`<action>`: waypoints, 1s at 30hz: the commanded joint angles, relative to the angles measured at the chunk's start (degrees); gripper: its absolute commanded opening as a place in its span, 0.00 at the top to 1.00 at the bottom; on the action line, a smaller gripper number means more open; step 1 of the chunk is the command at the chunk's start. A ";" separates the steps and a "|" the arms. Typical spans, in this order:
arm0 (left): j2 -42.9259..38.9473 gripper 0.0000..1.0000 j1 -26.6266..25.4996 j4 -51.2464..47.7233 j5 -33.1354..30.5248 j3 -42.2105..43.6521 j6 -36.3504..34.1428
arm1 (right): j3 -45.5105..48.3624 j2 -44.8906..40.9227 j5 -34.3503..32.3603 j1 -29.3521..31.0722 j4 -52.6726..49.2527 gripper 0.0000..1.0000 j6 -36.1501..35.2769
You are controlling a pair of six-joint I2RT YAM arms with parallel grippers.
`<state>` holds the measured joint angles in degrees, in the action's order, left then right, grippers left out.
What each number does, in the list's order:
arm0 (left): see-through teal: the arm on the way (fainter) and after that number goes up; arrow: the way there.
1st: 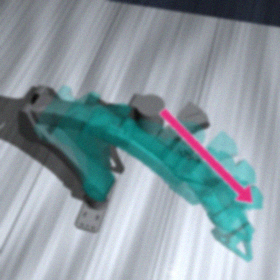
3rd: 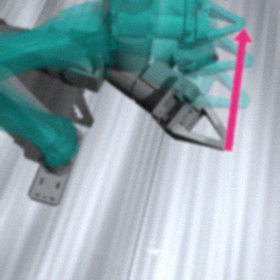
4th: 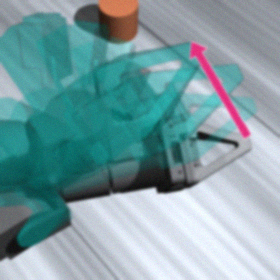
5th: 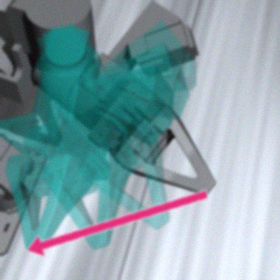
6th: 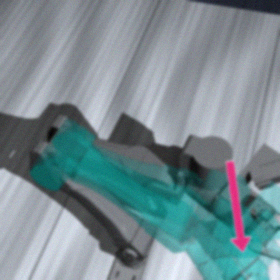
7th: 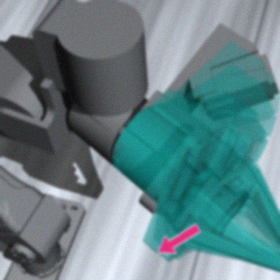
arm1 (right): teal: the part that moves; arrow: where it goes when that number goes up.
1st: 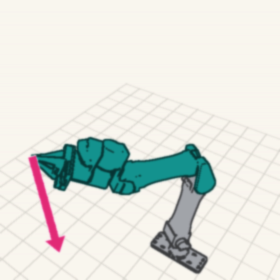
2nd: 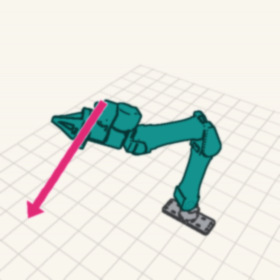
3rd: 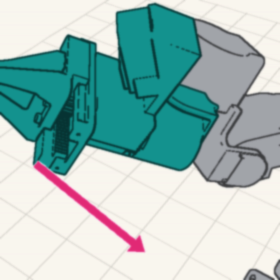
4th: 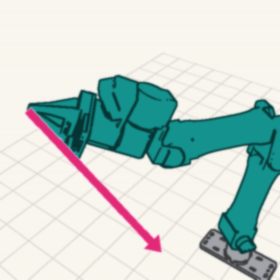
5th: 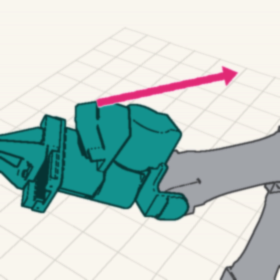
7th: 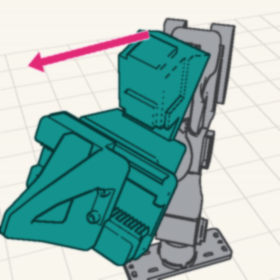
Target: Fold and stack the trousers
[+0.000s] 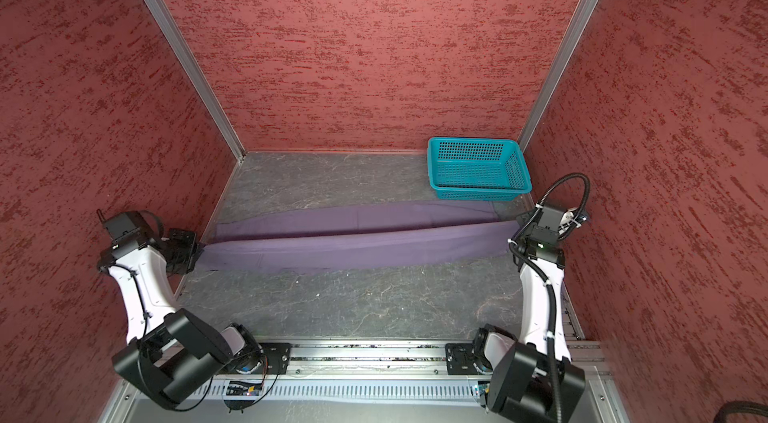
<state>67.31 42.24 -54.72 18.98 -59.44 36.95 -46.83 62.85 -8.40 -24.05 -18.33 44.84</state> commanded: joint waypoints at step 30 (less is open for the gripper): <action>33.62 1.00 -14.62 16.05 -10.78 -13.37 5.61 | -9.92 33.60 -0.88 4.68 18.43 1.00 2.87</action>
<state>99.15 27.81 -41.69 11.42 -71.02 42.81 -55.96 95.33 -5.74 -19.38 -4.12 47.33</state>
